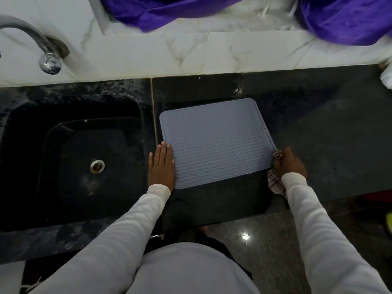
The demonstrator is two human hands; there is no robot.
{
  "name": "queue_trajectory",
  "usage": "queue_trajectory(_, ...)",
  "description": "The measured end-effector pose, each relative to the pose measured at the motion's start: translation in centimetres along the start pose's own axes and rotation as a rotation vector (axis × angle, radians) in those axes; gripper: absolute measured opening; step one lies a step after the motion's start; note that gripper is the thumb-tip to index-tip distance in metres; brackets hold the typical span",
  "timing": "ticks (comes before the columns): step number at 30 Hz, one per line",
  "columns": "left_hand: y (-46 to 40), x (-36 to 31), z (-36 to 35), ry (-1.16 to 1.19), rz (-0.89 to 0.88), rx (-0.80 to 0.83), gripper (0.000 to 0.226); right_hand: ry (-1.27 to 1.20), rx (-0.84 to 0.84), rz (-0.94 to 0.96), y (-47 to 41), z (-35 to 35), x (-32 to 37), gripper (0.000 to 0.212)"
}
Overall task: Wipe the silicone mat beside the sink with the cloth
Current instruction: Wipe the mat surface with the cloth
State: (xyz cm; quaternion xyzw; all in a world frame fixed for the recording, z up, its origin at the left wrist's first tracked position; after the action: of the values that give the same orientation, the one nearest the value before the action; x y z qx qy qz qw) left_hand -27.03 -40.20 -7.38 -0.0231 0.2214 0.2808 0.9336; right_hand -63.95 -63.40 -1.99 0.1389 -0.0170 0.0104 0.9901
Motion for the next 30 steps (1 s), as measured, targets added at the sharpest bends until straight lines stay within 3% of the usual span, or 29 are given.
queue_trajectory(4,0.0,0.0,0.0,0.007,0.008,-0.008,0.055,-0.097,-0.047,0.074,2.0,2.0,3.9,0.035)
queue_trajectory(7,0.0,-0.2,0.1,0.013,0.014,-0.011,0.055,-0.308,-0.098,0.298,5.1,2.2,10.1,0.019)
queue_trajectory(10,0.0,-0.2,0.2,0.032,0.018,-0.007,0.055,-0.384,0.003,0.548,10.0,-0.9,18.1,0.022)
queue_trajectory(12,-0.1,-0.1,0.1,0.02,0.015,0.003,0.057,-0.272,0.06,0.722,14.0,-3.8,23.3,0.03)
queue_trajectory(15,-0.1,0.1,-0.2,-0.035,-0.002,0.029,0.066,0.036,-0.048,0.803,17.2,-6.7,27.2,0.039)
queue_trajectory(20,-0.3,0.0,-0.1,-0.047,-0.006,0.027,0.059,0.229,-0.112,0.798,16.4,-7.1,25.2,0.076)
queue_trajectory(23,-0.3,0.2,0.0,-0.034,-0.012,0.011,0.054,0.212,-0.24,0.775,14.6,-5.5,22.9,0.057)
queue_trajectory(25,-0.3,0.3,-0.1,-0.026,-0.019,0.01,0.053,0.116,-0.227,0.714,12.4,-5.0,20.6,0.044)
queue_trajectory(30,-0.3,0.3,-0.3,-0.04,-0.022,0.018,0.054,0.083,-0.239,0.587,7.6,-4.1,14.7,0.035)
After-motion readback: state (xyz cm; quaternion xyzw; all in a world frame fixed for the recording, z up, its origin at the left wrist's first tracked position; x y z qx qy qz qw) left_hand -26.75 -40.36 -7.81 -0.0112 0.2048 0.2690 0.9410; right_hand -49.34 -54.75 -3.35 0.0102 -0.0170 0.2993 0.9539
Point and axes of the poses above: each hand's wrist, its own y-axis away from the middle knuckle, its own z-axis out of the back of the hand, x = y × z, the point moved 8 cm from there along -y, towards the middle knuckle, and after that the axes turned 7 degrees about y, right-handed, at the moved point
